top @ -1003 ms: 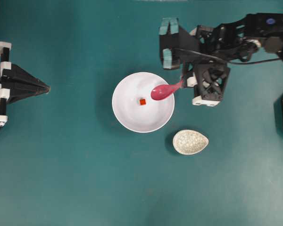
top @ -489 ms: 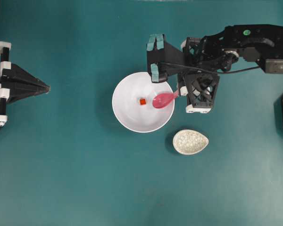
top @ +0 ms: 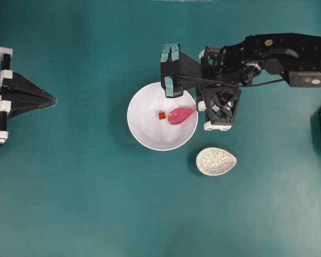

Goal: Grip the spoon and scoop the red block from the bowl with right arm.
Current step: 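Lower the spoon bowl into the white bowl beside the red cube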

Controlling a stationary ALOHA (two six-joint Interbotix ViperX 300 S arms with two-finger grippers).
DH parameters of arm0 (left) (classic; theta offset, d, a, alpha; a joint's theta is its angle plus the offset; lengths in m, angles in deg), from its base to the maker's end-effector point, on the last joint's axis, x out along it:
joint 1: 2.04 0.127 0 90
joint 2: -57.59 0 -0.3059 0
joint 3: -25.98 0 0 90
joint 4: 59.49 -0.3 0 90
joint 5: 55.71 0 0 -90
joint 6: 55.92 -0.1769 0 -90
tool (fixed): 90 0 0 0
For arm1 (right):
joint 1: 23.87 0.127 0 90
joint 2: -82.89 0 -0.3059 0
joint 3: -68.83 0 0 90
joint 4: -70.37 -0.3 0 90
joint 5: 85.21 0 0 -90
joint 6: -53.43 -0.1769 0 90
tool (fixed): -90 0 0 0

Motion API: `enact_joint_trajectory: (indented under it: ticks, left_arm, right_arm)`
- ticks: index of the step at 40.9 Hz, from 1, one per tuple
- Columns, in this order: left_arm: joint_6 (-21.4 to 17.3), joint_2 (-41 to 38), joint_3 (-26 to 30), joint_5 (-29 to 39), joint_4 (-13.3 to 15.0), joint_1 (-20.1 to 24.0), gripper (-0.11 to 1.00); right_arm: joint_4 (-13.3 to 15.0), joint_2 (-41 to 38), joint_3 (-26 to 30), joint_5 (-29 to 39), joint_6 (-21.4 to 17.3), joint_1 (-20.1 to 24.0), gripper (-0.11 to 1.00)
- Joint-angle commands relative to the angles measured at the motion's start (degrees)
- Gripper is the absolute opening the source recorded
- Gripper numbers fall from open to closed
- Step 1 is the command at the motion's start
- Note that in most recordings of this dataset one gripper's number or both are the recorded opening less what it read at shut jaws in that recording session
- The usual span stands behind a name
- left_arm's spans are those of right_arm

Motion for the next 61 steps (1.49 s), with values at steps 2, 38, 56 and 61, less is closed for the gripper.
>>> enact_joint_trajectory:
  ticks: [2, 38, 56, 61]
  left_arm:
    - [-0.1, -0.2, 0.7, -0.4, -0.2, 0.1, 0.00]
    - [-0.1, -0.2, 0.7, -0.4, -0.2, 0.1, 0.00]
    - [-0.2, -0.2, 0.7, -0.4, -0.2, 0.1, 0.00]
    - [-0.2, -0.2, 0.7, -0.4, -0.2, 0.1, 0.00]
  right_arm:
    - [0.0, 0.3, 1.6, -1.4, 0.0, 0.2, 0.24]
    - [0.1, -3.1, 5.4, -5.1, 0.0, 2.2, 0.24]
    - [0.0, -3.1, 5.4, -8.2, -0.4, 2.2, 0.24]
    - [-0.1, -3.1, 5.4, -9.1, -0.5, 2.2, 0.24]
